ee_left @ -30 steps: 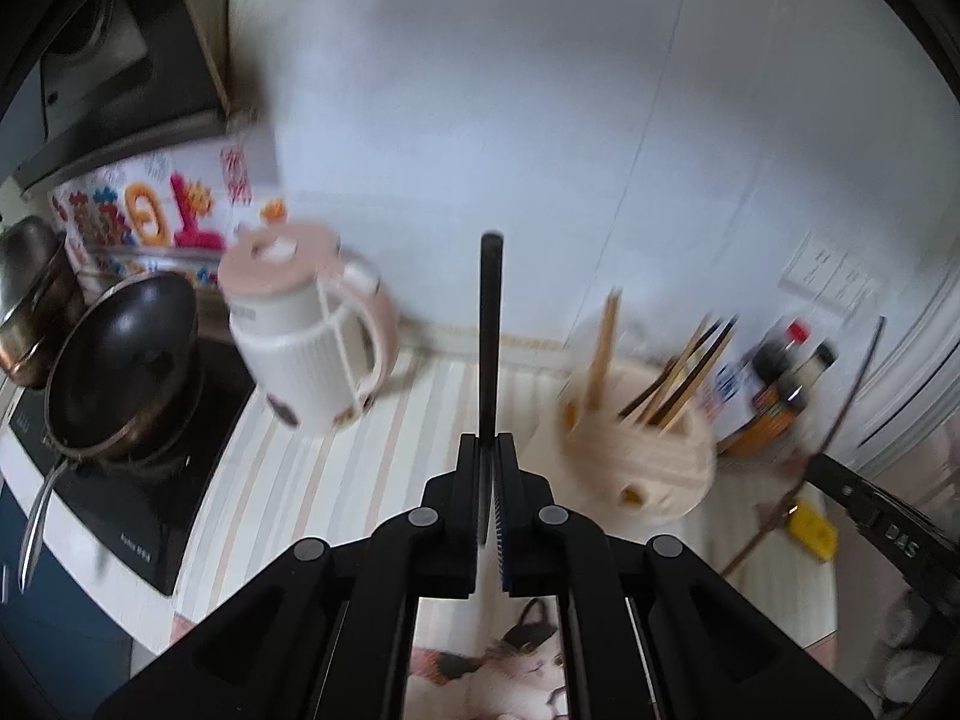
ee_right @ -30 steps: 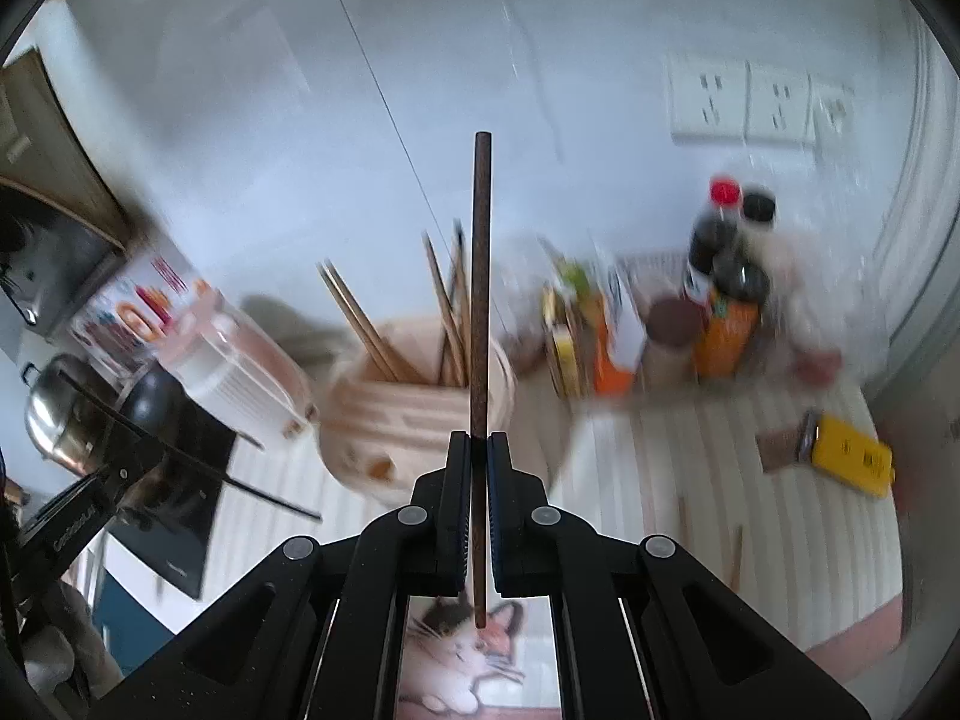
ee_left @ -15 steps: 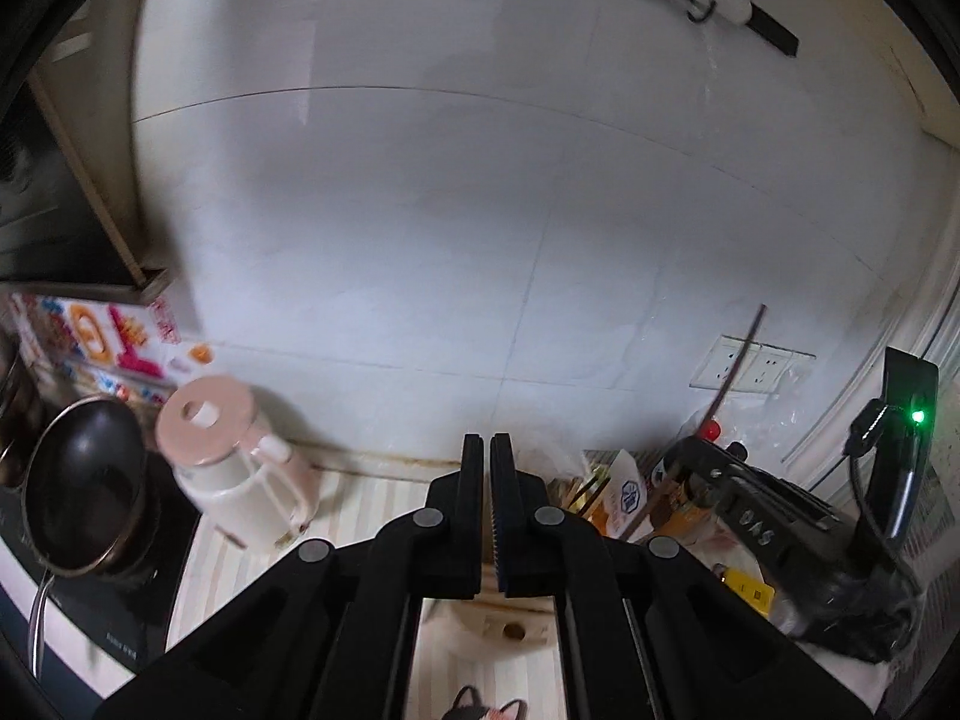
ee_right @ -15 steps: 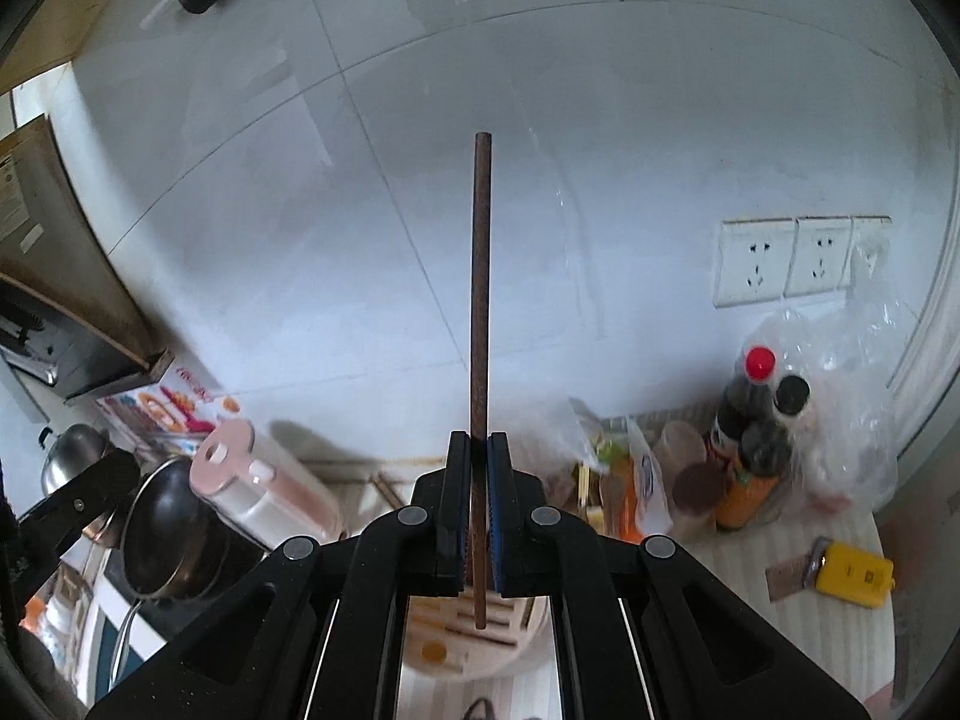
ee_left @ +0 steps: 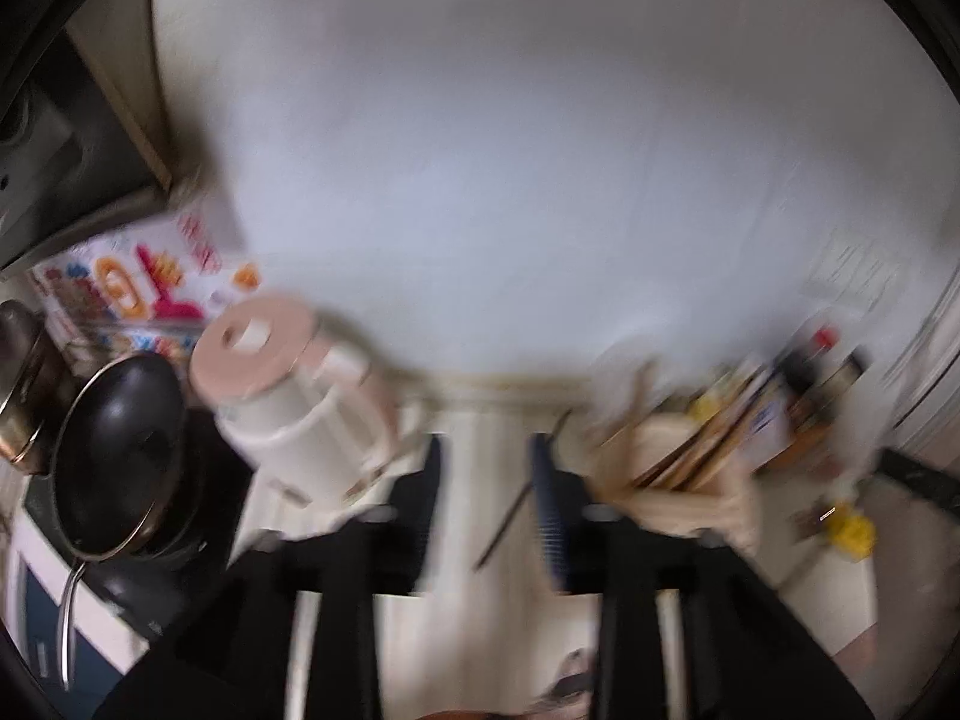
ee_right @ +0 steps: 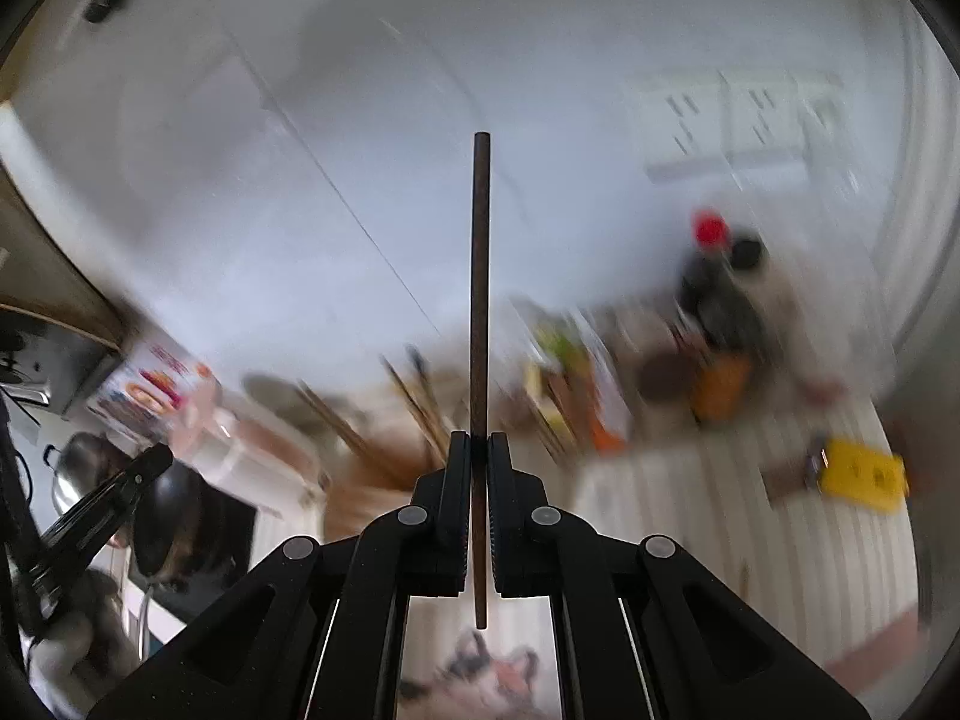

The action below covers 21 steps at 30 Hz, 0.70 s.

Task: Organize utensils
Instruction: 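Grasp another dark chopstick with the left tool while the right tool keeps its dark chopstick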

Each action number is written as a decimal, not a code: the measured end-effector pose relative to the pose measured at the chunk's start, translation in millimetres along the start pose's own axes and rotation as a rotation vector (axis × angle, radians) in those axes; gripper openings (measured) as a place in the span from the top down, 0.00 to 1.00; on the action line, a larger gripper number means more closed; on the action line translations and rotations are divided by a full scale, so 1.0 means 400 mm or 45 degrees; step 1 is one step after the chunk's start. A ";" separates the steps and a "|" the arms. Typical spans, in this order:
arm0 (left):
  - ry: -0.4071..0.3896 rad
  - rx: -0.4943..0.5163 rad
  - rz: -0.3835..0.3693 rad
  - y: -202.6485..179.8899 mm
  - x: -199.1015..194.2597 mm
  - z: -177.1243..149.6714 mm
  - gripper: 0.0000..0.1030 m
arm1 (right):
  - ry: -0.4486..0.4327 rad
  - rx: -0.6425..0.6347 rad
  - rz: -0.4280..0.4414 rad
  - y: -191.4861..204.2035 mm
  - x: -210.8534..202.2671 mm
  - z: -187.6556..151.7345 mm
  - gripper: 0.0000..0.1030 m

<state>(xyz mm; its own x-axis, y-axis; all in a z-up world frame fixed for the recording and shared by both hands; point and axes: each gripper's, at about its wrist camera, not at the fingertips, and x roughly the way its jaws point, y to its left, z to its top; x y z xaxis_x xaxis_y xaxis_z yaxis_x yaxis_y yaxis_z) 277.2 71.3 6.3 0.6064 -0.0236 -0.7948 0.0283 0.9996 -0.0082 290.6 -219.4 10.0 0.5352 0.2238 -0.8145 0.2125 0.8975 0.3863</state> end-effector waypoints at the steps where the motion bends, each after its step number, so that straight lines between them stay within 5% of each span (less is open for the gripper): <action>1: 0.032 -0.002 0.006 0.009 0.027 -0.020 0.52 | 0.040 0.019 -0.007 -0.017 0.011 -0.014 0.95; 6: 0.285 0.013 -0.022 0.042 0.246 -0.134 0.52 | 0.306 0.117 -0.084 -0.104 0.148 -0.117 0.95; 12: 0.462 0.086 -0.086 0.036 0.448 -0.205 0.52 | 0.640 0.166 -0.256 -0.163 0.401 -0.277 0.95; 21: 0.611 0.222 -0.159 -0.008 0.627 -0.254 0.54 | 0.751 0.243 -0.426 -0.220 0.546 -0.381 0.95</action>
<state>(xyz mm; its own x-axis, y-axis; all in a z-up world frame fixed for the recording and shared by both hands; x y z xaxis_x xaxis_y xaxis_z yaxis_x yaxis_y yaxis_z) 348.5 63.8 -254.8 0.1590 -0.0909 -0.9831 0.2337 0.9709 -0.0520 264.2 -191.5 -267.6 -0.1054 0.1647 -0.9807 0.4571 0.8839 0.0993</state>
